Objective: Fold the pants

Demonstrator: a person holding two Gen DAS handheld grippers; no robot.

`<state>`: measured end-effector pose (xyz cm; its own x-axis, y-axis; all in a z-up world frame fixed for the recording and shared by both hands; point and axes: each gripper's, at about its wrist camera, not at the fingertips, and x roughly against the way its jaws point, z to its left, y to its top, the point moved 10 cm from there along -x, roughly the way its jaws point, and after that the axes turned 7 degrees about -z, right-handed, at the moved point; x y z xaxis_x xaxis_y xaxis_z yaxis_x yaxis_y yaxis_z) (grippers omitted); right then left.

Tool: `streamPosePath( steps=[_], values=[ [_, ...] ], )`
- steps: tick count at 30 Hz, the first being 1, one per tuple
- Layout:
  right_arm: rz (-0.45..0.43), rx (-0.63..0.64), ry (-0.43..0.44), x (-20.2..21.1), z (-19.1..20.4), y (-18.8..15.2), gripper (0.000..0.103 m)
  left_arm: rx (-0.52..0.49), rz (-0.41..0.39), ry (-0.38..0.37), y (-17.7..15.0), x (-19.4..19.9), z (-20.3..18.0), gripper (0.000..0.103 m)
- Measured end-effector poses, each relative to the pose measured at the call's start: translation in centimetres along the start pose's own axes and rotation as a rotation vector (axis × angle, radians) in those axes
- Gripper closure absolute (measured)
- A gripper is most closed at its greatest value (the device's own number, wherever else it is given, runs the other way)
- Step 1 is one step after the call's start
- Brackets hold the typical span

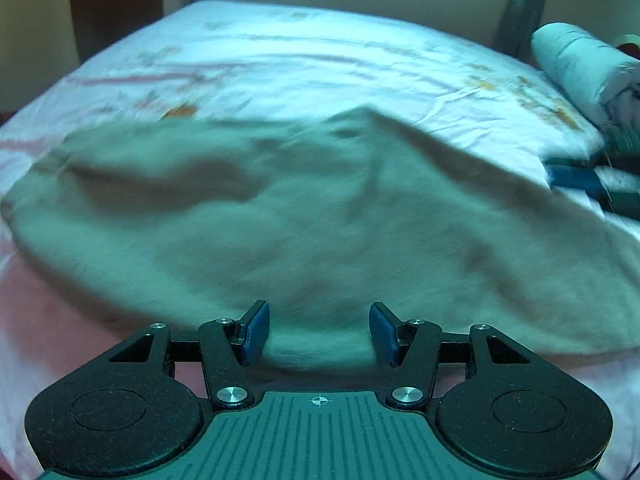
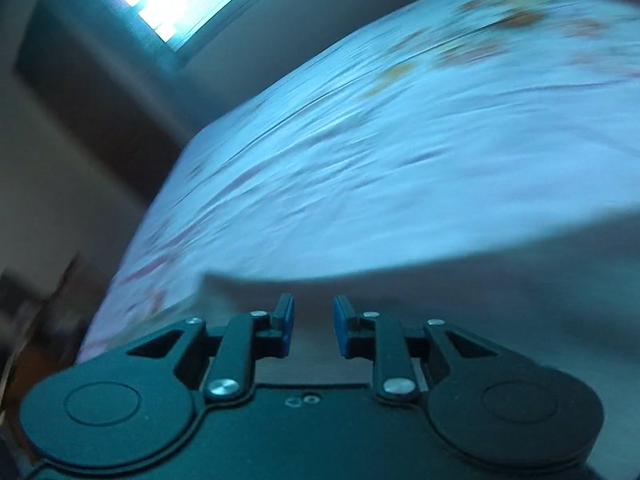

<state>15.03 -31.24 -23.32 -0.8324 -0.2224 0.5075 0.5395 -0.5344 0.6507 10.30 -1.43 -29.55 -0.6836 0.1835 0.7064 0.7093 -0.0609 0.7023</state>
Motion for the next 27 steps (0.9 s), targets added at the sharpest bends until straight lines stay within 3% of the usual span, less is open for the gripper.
streamPosePath(
  steps=[5,11,15,19,24,27],
  values=[
    [0.162,0.054,0.082,-8.7,5.3,1.3,0.08,0.011,0.003,-0.017,-0.3,-0.8,0.2,0.047],
    [0.298,0.097,0.113,-15.9,8.1,1.3,0.079,0.009,-0.007,-0.042,-0.5,-0.9,0.3,0.047],
    [0.399,0.16,0.118,-18.0,8.7,0.3,0.079,0.014,-0.012,-0.042,-0.7,-0.5,0.2,0.047],
    [0.49,0.172,0.216,-17.5,10.3,-0.9,0.079,0.004,-0.019,-0.038,-0.8,-0.7,0.2,0.047],
    [0.488,0.166,0.206,-18.6,10.6,-1.7,0.079,0.006,-0.032,-0.032,-0.6,-0.1,0.3,0.047],
    [0.427,0.204,0.166,-19.1,10.8,-1.5,0.092,-0.014,-0.055,0.023,0.6,0.5,1.3,0.047]
  ],
)
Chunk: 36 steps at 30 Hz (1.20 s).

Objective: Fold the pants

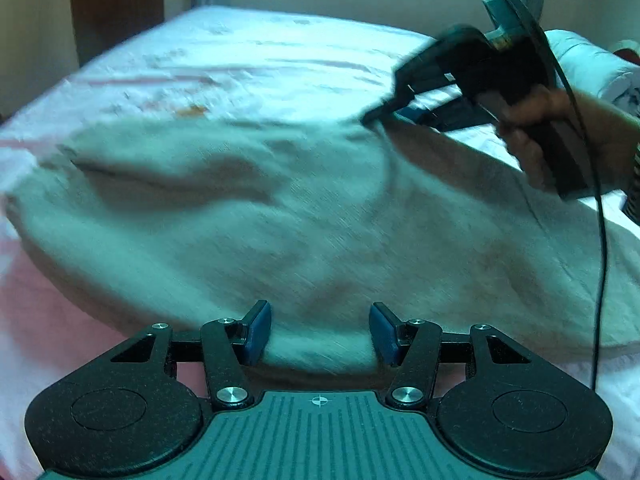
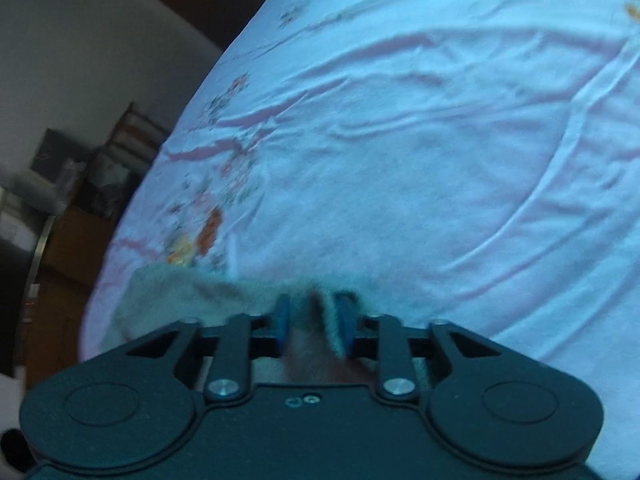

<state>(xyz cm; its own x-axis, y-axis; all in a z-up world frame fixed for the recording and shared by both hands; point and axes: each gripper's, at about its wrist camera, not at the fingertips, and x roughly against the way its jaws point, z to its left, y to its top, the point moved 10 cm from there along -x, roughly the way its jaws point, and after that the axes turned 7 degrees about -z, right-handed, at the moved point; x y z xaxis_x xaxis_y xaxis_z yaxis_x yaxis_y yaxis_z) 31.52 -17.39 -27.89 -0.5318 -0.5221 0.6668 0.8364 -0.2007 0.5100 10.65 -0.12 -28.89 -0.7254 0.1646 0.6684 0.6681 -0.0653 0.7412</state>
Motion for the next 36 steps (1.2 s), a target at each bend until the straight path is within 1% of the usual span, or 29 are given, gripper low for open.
streamPosePath(
  steps=[1,3,4,5,6,8,9,11,12,13,15,16,18,20,22,24,26,28,29,30,31,33,35,36],
  values=[
    [-0.01,0.015,-0.007,0.0,0.1,-0.1,0.096,0.012,-0.014,0.02,0.7,0.2,0.8,0.047],
    [-0.023,0.022,-0.017,0.3,0.1,-0.2,0.097,0.044,-0.019,0.035,2.2,0.1,2.5,0.047],
    [-0.031,0.022,-0.018,0.4,0.2,-0.1,0.097,0.047,-0.006,0.033,2.8,-0.2,3.2,0.047],
    [-0.034,0.019,-0.016,0.4,0.3,-0.1,0.097,0.057,-0.014,0.034,3.6,-0.3,3.9,0.047],
    [-0.033,0.014,-0.015,0.3,0.3,-0.1,0.094,0.06,-0.029,0.04,4.4,-0.3,4.5,0.047],
    [-0.039,-0.014,-0.005,0.3,0.3,0.1,0.094,0.034,-0.052,0.049,5.8,-0.6,5.1,0.047],
    [-0.045,-0.035,0.001,0.3,0.2,0.2,0.093,0.037,-0.053,0.052,6.1,-1.1,5.6,0.047],
    [-0.053,-0.072,0.01,0.1,0.1,0.4,0.093,0.071,-0.03,0.077,6.7,-2.8,7.4,0.047],
    [-0.06,-0.066,-0.006,0.0,0.1,0.5,0.099,0.088,-0.032,0.09,7.1,-3.6,8.2,0.047],
    [-0.062,-0.056,-0.018,0.0,0.0,0.5,0.101,0.087,-0.034,0.111,7.7,-4.2,8.9,0.047],
    [-0.081,-0.048,-0.039,0.0,0.0,0.6,0.103,0.052,-0.037,0.146,8.8,-5.6,10.1,0.047],
    [-0.095,-0.048,-0.046,0.1,0.0,0.7,0.103,0.053,-0.017,0.158,9.1,-6.6,10.8,0.047],
    [-0.125,-0.03,-0.073,0.2,0.1,0.9,0.103,0.108,0.049,0.17,8.4,-8.5,12.4,0.047],
    [-0.162,0.005,-0.112,0.4,0.2,1.2,0.103,0.153,0.087,0.17,7.2,-9.5,13.5,0.047],
    [-0.209,0.041,-0.149,0.6,0.5,1.6,0.103,0.169,0.088,0.163,6.6,-9.6,13.7,0.047],
    [-0.23,0.056,-0.165,0.5,0.5,1.8,0.103,0.143,0.084,0.169,6.4,-9.7,13.5,0.047],
    [-0.213,0.046,-0.165,0.0,0.2,1.7,0.103,0.149,0.08,0.169,6.4,-9.6,13.5,0.047],
    [-0.2,0.036,-0.118,0.0,0.6,1.7,0.103,0.13,0.076,0.172,6.7,-9.5,13.4,0.047],
    [-0.197,0.011,-0.092,0.3,0.6,1.9,0.102,0.118,0.074,0.174,6.7,-9.2,13.3,0.047],
    [-0.199,-0.011,-0.071,0.7,0.6,2.1,0.095,0.113,0.074,0.174,6.6,-9.1,13.4,0.047],
    [-0.192,-0.03,-0.062,0.9,0.2,2.3,0.095,0.114,0.078,0.174,6.5,-9.1,13.6,0.047],
    [-0.151,-0.05,-0.059,1.0,-0.5,2.3,0.092,0.116,0.079,0.167,6.0,-8.8,14.0,0.047],
    [-0.133,-0.039,-0.082,1.2,-1.1,1.9,0.092,0.115,0.079,0.172,5.9,-8.6,14.2,0.047],
    [-0.116,-0.038,-0.077,1.3,-1.2,1.6,0.092,0.119,0.079,0.172,5.9,-8.6,14.2,0.047]
  ],
)
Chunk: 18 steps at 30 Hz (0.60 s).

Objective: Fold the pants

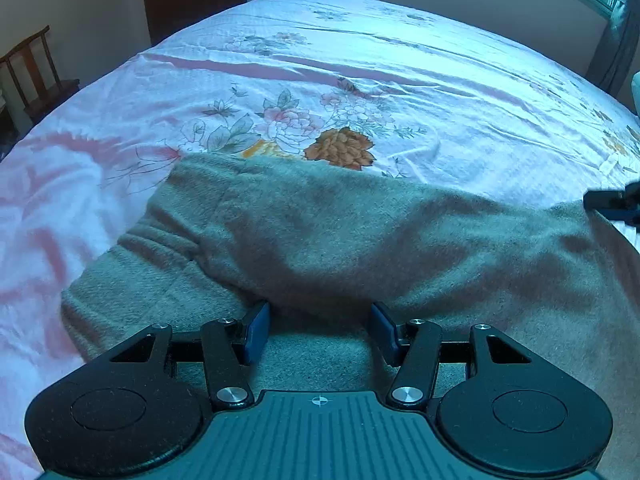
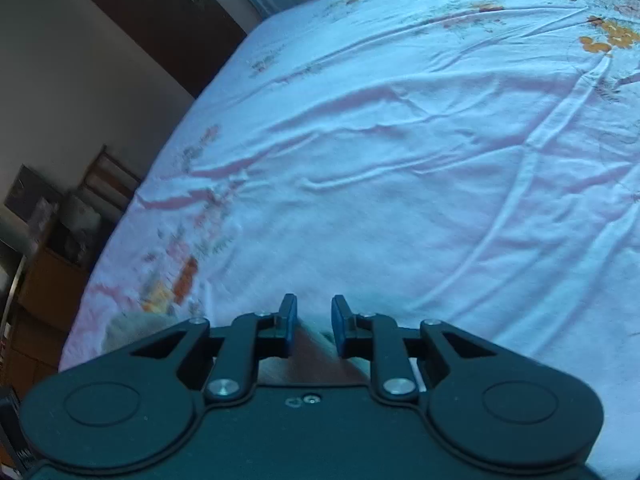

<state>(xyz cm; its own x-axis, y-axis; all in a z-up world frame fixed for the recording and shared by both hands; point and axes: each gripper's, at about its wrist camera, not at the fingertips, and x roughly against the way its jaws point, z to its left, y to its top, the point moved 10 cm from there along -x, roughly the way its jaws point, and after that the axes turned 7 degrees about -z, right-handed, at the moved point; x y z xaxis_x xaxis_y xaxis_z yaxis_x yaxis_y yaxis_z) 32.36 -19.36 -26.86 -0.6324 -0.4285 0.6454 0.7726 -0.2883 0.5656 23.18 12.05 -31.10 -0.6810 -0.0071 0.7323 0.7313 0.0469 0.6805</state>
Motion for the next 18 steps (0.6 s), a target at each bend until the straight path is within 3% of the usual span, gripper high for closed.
streamPosePath(
  steps=[6,10,15,18],
  values=[
    [0.102,0.027,0.061,-0.5,1.3,-1.9,0.092,-0.013,-0.015,0.018,0.7,-0.1,0.0,0.047],
    [0.076,0.119,0.02,-0.7,2.1,-2.1,0.102,-0.018,-0.013,0.017,0.3,-0.6,0.1,0.047],
    [-0.041,0.235,-0.103,-0.6,2.4,-1.3,0.103,-0.021,-0.016,0.012,0.1,-0.7,0.1,0.047],
    [-0.031,0.214,-0.113,-1.0,2.0,-1.3,0.103,-0.026,-0.016,0.024,0.2,-0.5,0.0,0.047]
  ],
)
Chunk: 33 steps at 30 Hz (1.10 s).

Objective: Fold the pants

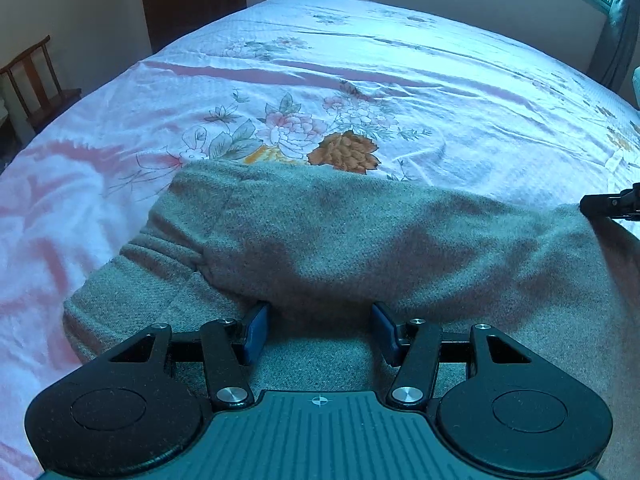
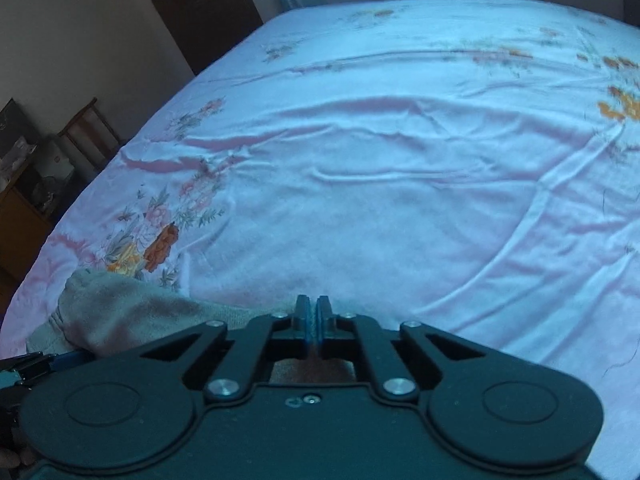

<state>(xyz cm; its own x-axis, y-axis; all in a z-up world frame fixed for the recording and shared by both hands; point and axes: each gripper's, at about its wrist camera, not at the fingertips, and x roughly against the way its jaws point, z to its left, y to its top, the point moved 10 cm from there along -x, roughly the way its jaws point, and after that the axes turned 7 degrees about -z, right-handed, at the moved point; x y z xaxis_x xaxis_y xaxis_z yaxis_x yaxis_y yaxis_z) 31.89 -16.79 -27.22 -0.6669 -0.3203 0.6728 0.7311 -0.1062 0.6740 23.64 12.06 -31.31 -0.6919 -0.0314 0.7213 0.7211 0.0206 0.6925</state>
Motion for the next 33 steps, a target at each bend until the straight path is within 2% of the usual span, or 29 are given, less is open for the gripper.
streamPosePath(
  steps=[2,3,4,9,13,16,18,26,29,33],
  values=[
    [-0.016,0.018,-0.005,0.4,0.2,0.1,0.103,0.004,-0.004,-0.003,0.2,0.5,-0.3,0.047],
    [-0.022,0.022,-0.008,0.7,0.4,0.1,0.099,0.005,-0.007,-0.007,0.3,0.9,-0.4,0.047],
    [-0.034,0.021,-0.019,1.2,0.4,0.3,0.09,0.003,-0.011,-0.01,0.4,1.3,-0.5,0.047],
    [-0.095,-0.006,-0.054,4.2,0.0,0.5,0.078,-0.04,-0.048,-0.056,0.2,4.7,-2.3,0.047],
    [-0.154,-0.013,-0.057,7.8,0.5,-0.8,0.069,-0.099,-0.044,-0.115,-2.0,7.1,-4.7,0.047],
    [-0.14,0.012,-0.047,9.5,1.8,-3.8,0.068,-0.127,-0.008,-0.119,-4.6,7.4,-5.2,0.047],
    [-0.109,0.01,-0.04,10.1,2.6,-6.3,0.069,-0.148,-0.025,-0.104,-5.5,7.5,-4.9,0.046],
    [-0.039,-0.007,-0.054,12.3,4.1,-15.2,0.07,-0.147,-0.048,-0.064,-6.1,9.3,-3.9,0.044],
    [-0.045,-0.026,-0.056,14.2,3.6,-17.1,0.07,-0.144,-0.084,-0.084,-5.6,10.7,-4.6,0.044],
    [-0.093,-0.093,-0.098,17.2,1.5,-17.3,0.067,-0.18,-0.116,-0.124,-5.2,12.0,-7.7,0.044]
  ],
)
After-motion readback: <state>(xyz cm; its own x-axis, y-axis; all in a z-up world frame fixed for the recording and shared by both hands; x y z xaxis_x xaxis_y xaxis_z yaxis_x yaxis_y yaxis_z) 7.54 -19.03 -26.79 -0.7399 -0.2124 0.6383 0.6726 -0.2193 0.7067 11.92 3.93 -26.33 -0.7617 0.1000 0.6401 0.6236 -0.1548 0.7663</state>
